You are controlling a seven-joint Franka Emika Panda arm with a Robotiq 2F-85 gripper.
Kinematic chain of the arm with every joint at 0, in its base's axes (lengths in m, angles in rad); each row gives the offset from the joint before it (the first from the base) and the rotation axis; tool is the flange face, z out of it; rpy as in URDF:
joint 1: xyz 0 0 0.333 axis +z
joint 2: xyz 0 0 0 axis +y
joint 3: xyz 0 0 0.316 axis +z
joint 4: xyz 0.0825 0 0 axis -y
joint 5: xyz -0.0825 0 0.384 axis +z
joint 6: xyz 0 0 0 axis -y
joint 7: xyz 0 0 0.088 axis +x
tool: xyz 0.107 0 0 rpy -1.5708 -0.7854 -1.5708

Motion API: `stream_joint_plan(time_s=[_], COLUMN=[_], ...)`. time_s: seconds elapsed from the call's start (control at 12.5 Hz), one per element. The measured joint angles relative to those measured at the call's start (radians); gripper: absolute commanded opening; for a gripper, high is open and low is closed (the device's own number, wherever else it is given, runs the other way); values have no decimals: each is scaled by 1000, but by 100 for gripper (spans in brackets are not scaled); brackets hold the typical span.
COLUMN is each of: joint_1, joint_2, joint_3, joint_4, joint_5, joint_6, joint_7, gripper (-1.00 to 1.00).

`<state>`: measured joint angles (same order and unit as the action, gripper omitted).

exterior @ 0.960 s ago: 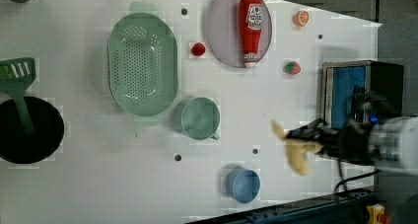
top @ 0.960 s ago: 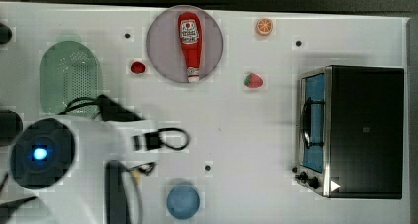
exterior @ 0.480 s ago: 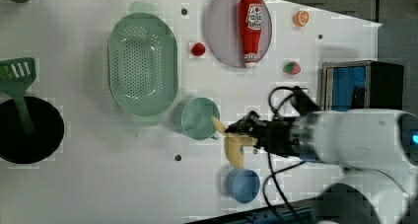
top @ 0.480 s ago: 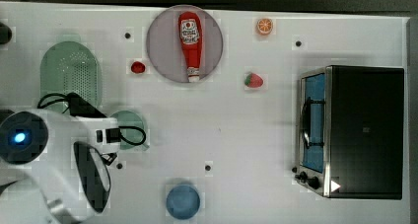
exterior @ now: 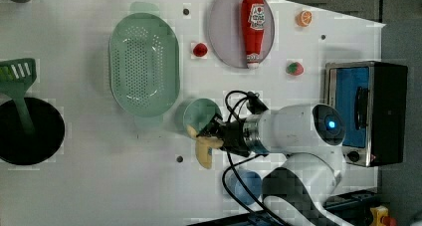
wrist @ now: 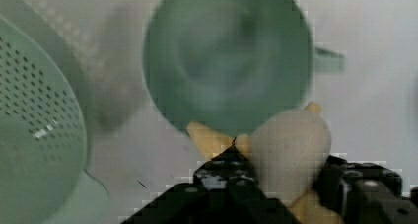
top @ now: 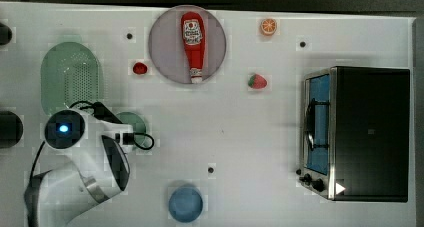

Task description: Pick Banana and place it in mug.

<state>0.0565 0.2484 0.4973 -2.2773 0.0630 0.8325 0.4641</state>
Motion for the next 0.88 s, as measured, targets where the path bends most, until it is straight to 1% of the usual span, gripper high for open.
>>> stream_joint_plan(time_s=[0.08,0.16,0.24,0.64,0.72,0.8,0.88], joint_1=[-7,-9,-8,-23,-28,-30,-33], joint_2=[4,-3,-6,28,28,24,20], joint_3=[-3,-8,-15,-28,-29,-32,-34], joint_4=[-25,-47,-55,-55,-61,-59,-49], joint_5=[-22,-44,-44,-73,-69,-54,-59], joint_6=[42,48,49,140,156,148,134], joint_7=[6,12,19,39,41,43,46], gripper=[-26,-26,-18,91,100,100,100])
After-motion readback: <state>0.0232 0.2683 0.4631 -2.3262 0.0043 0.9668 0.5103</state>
